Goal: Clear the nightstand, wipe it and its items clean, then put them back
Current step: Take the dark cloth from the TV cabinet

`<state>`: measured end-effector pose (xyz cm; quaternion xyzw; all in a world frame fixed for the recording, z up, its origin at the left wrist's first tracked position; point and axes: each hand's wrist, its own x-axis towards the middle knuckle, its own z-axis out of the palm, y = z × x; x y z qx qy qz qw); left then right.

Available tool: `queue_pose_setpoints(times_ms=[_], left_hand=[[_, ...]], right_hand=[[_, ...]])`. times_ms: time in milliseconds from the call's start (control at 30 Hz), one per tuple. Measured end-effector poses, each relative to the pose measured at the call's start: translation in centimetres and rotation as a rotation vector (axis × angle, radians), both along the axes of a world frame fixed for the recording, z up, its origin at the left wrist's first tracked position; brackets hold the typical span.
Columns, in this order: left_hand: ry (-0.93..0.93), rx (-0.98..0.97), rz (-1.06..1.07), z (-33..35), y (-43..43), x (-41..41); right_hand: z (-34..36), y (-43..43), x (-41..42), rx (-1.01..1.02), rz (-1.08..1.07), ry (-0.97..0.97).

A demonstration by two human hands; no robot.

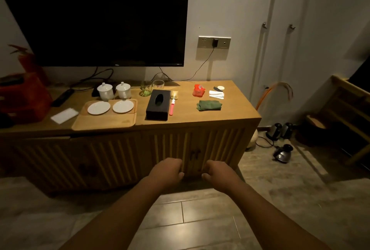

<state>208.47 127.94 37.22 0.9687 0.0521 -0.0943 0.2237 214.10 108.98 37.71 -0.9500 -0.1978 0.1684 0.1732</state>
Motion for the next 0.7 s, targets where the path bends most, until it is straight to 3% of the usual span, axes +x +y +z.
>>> queue_pose_setpoints(times_ms=[467, 700], left_hand=[[0.085, 0.023, -0.003, -2.7, 5.4, 33.1], [0.103, 0.032, -0.099, -5.0, 5.0, 45.2]], right_hand=[[-4.3, 5.6, 35.2, -0.020, -0.011, 0.061], [-7.1, 5.9, 45.6, -0.075, -0.039, 0.062]])
